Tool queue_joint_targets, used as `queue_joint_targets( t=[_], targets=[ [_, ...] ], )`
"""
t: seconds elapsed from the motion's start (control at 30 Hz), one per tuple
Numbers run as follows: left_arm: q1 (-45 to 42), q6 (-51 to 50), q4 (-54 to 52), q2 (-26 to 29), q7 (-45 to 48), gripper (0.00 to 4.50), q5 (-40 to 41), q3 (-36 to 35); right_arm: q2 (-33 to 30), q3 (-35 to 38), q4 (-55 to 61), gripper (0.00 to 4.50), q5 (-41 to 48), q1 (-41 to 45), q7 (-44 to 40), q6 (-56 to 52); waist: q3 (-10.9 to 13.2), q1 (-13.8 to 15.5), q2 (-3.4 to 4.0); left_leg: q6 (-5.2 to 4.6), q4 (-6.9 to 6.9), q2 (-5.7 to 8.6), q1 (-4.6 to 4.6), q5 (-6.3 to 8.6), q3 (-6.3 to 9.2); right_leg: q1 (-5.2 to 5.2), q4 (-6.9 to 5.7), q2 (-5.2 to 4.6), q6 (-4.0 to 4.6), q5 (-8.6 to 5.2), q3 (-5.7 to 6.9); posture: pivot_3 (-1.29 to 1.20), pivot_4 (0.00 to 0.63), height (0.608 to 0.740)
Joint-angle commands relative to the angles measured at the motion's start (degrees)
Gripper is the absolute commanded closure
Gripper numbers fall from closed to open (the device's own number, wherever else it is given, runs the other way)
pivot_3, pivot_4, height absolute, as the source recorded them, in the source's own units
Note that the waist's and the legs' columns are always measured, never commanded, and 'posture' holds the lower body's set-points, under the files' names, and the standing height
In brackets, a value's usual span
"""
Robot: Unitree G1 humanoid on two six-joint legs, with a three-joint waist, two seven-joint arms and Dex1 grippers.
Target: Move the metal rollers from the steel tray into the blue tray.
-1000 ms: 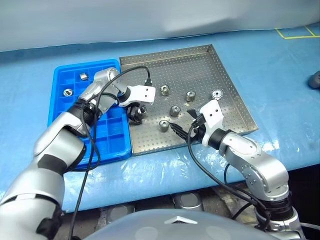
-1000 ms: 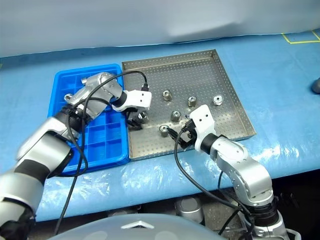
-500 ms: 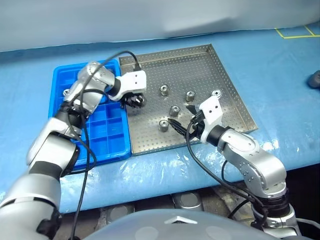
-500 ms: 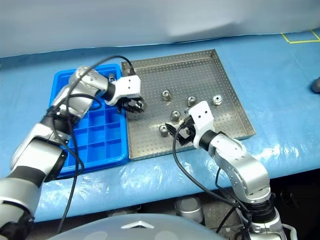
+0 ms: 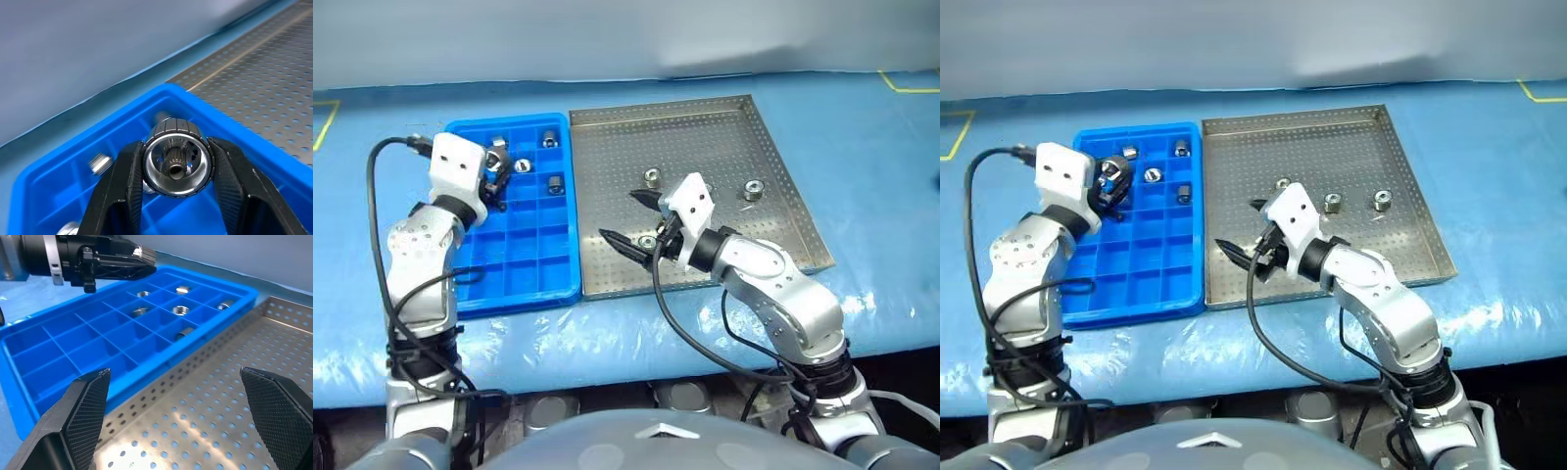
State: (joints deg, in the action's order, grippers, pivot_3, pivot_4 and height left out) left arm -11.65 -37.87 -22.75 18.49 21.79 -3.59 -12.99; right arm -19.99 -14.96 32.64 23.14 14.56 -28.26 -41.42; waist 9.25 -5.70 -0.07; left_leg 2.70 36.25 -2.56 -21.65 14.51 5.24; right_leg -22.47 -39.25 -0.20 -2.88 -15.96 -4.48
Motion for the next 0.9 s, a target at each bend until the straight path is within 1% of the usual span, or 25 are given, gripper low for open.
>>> queue_joint_targets(
  t=[0.03,0.2,0.27,0.47,0.53,0.57,0.6,0.67,0.7,0.73,0.8,0.9],
  targets=[
    [2.45,-0.14,-1.78,-1.54,-5.96,2.79,-1.88,-0.55,1.20,-1.20,0.69,0.00,0.79,1.32,-1.79,2.40,-0.01,0.67,-0.01,0.00,0.00,0.01,0.02,0.00,0.00,0.02,-0.01,0.00,0.00,0.00,0.01,-0.03,0.150,0.740],
    [4.95,0.92,3.33,-1.44,-11.43,2.79,-4.33,0.16,1.92,-2.73,0.80,0.00,0.62,0.76,-2.69,2.88,-0.02,1.61,-0.01,0.05,-0.02,0.01,0.01,-0.03,0.07,0.01,-0.01,-0.01,0.01,0.01,0.09,-0.05,0.150,0.740],
    [4.96,0.03,4.31,-2.69,-14.00,2.79,-4.15,-1.00,1.53,-3.17,1.24,0.00,0.50,0.16,-3.13,2.93,-0.02,1.69,-0.01,0.06,-0.02,0.01,0.01,-0.03,0.06,0.01,0.00,-0.01,0.01,0.01,0.09,-0.05,0.150,0.740],
    [5.58,-3.42,5.68,-3.44,-15.83,2.79,-2.61,-0.44,0.03,-3.22,2.02,0.00,-0.13,-1.35,-3.47,3.61,-0.03,1.48,-0.01,0.07,-0.07,0.02,0.00,-0.04,0.06,0.00,0.02,-0.04,0.01,0.01,0.12,-0.08,0.150,0.740],
    [5.60,-4.53,5.54,-3.49,-15.51,2.04,-1.78,-0.17,-0.05,-3.08,2.01,0.00,-0.33,-1.51,-3.12,3.65,-0.06,1.29,0.03,0.08,-0.07,0.02,0.01,-0.04,0.06,0.01,0.02,-0.04,0.01,0.01,0.11,-0.08,0.150,0.740],
    [5.51,-5.12,5.10,-3.69,-15.27,1.89,-1.16,-0.15,-0.05,-3.00,2.03,0.00,-0.46,-1.62,-2.90,3.66,-0.09,1.22,0.05,0.09,-0.07,0.03,0.02,-0.05,0.06,0.02,0.02,-0.05,0.01,0.01,0.11,-0.08,0.150,0.740],
    [5.31,-5.65,4.39,-3.86,-15.01,1.61,-0.58,-0.05,-0.05,-2.91,2.08,0.00,-0.58,-1.76,-2.72,3.69,-0.11,1.17,0.09,0.13,-0.07,0.03,0.05,-0.07,0.06,0.04,0.01,-0.05,0.01,0.01,0.12,-0.08,0.150,0.740],
    [4.61,-6.24,2.80,-4.19,-14.24,1.22,0.95,0.13,-0.05,-2.76,2.15,0.00,-0.76,-1.96,-2.43,3.69,-0.11,1.03,0.10,0.20,-0.07,0.03,0.09,-0.12,0.06,0.08,0.00,-0.04,0.00,0.01,0.12,-0.09,0.150,0.740],
    [3.94,-6.40,1.40,-3.90,-12.81,0.90,2.14,0.92,-0.10,-2.61,2.20,0.00,-0.80,-2.08,-2.27,3.64,-0.10,0.97,0.06,0.25,-0.07,0.02,0.08,-0.14,0.07,0.07,0.00,-0.03,0.00,0.01,0.12,-0.09,0.150,0.740],
    [3.26,-6.72,-0.17,-3.63,-10.88,0.61,3.77,1.80,-0.21,-2.39,2.32,0.00,-0.79,-2.26,-2.19,3.63,-0.11,0.92,0.04,0.29,-0.07,0.02,0.07,-0.17,0.08,0.06,0.01,-0.02,-0.02,0.01,0.12,-0.09,0.150,0.740],
    [0.64,-8.09,-3.69,-4.62,-6.53,0.02,9.47,2.69,-0.48,-1.61,2.62,0.00,-0.68,-2.66,-2.12,3.61,-0.09,1.03,0.01,0.39,-0.07,0.02,0.04,-0.22,0.09,0.06,0.01,-0.02,-0.04,0.03,0.12,-0.09,0.150,0.740],
    [-3.02,-10.10,-6.37,-3.81,-1.15,0.02,15.34,4.84,-1.11,-0.04,2.98,0.00,-0.52,-3.25,-1.90,3.61,-0.09,1.11,0.00,0.57,-0.07,0.05,-0.03,-0.32,0.12,0.07,0.10,-0.07,-0.13,0.08,0.18,-0.10,0.150,0.740]
  ],
)
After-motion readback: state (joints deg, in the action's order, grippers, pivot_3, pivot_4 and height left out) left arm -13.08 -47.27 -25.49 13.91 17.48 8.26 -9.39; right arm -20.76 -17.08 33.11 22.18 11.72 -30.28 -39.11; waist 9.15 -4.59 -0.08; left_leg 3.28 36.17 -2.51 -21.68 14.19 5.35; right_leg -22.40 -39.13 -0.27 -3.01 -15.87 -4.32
